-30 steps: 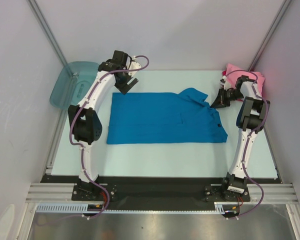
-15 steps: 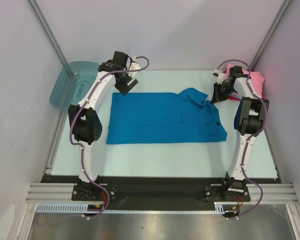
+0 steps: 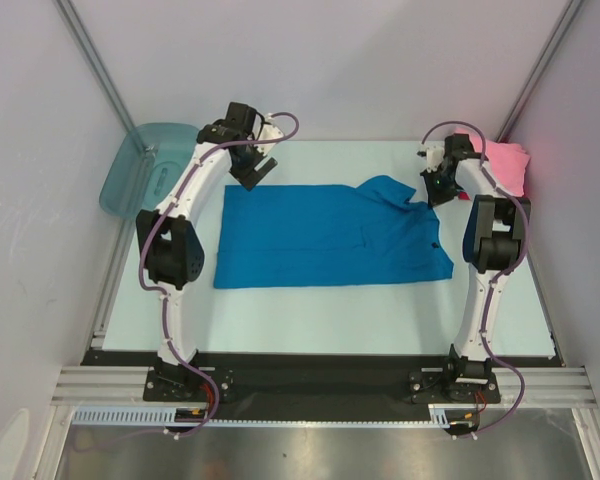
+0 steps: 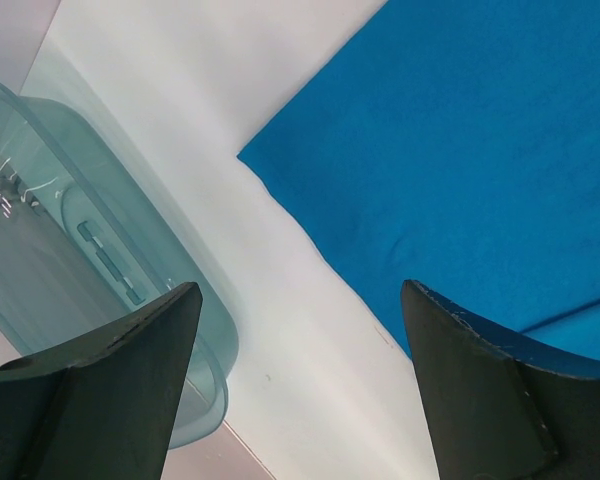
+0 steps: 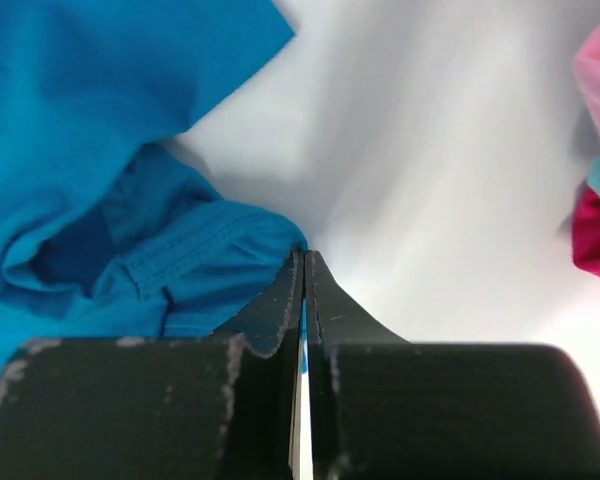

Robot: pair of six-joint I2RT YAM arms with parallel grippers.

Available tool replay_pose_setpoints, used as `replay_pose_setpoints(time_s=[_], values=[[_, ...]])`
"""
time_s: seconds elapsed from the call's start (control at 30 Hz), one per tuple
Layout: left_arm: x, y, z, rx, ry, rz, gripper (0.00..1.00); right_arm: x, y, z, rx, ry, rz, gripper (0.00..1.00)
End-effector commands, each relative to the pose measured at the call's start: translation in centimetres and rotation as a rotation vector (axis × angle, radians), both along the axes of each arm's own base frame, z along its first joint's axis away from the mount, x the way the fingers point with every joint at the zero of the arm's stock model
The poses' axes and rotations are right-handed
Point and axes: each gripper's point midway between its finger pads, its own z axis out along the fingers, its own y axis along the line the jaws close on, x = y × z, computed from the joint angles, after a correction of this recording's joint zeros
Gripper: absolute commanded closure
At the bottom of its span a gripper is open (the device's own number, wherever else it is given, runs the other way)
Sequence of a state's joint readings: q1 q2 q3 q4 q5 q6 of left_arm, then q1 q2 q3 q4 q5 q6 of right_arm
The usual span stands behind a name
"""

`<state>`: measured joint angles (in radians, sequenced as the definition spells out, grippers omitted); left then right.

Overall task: Fold and stack the t-shirts
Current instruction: Fold the tshirt

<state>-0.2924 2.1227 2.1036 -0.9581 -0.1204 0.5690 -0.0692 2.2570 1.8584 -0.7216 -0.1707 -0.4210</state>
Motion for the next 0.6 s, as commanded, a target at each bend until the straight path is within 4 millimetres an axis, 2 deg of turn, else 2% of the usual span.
replay_pose_setpoints(time_s=[0.0, 0.53, 0.57], values=[[-0.5, -0.5, 4.8, -0.037, -0.102, -0.018, 0.13, 1.2, -1.1, 2.4, -0.085, -0.091, -0.01, 1.0], [-0.6, -0.6, 4.9, -0.042, -0.103, -0.025, 0.13, 0.1, -2.4, 1.5, -0.17, -0.072, -0.04, 1.0], [-0.6, -0.7, 4.9, -0.044, -0.103, -0.026, 0.13, 0.0, -2.9, 1.5, -0.197, -0.07, -0.053, 1.0]])
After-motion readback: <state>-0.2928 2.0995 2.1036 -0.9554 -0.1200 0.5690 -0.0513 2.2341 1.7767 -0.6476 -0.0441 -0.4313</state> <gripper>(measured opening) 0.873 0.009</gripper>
